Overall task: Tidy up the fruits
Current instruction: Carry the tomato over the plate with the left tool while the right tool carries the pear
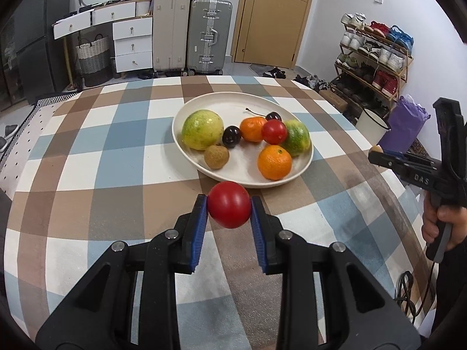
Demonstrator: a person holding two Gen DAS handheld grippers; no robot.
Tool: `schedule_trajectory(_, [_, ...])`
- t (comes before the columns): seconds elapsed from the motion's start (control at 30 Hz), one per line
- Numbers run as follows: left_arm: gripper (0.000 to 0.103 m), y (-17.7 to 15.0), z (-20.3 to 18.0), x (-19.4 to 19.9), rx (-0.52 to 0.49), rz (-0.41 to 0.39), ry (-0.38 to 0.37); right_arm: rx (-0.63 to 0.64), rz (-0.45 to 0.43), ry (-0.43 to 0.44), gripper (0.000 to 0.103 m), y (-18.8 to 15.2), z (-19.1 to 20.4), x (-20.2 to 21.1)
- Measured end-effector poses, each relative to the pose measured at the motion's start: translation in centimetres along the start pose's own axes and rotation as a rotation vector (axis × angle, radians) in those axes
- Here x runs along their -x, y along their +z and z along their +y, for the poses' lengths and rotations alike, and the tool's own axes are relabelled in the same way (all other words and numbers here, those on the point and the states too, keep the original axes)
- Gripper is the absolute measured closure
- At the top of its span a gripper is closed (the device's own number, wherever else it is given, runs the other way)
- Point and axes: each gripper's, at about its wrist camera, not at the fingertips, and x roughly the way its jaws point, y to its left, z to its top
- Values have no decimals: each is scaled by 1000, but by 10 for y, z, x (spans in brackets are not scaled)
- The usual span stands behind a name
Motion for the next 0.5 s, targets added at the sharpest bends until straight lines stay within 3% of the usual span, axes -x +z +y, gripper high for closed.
schedule_trajectory(0.5, [77, 33, -1, -3, -16, -41, -1, 90, -36, 116, 77, 27, 55, -2])
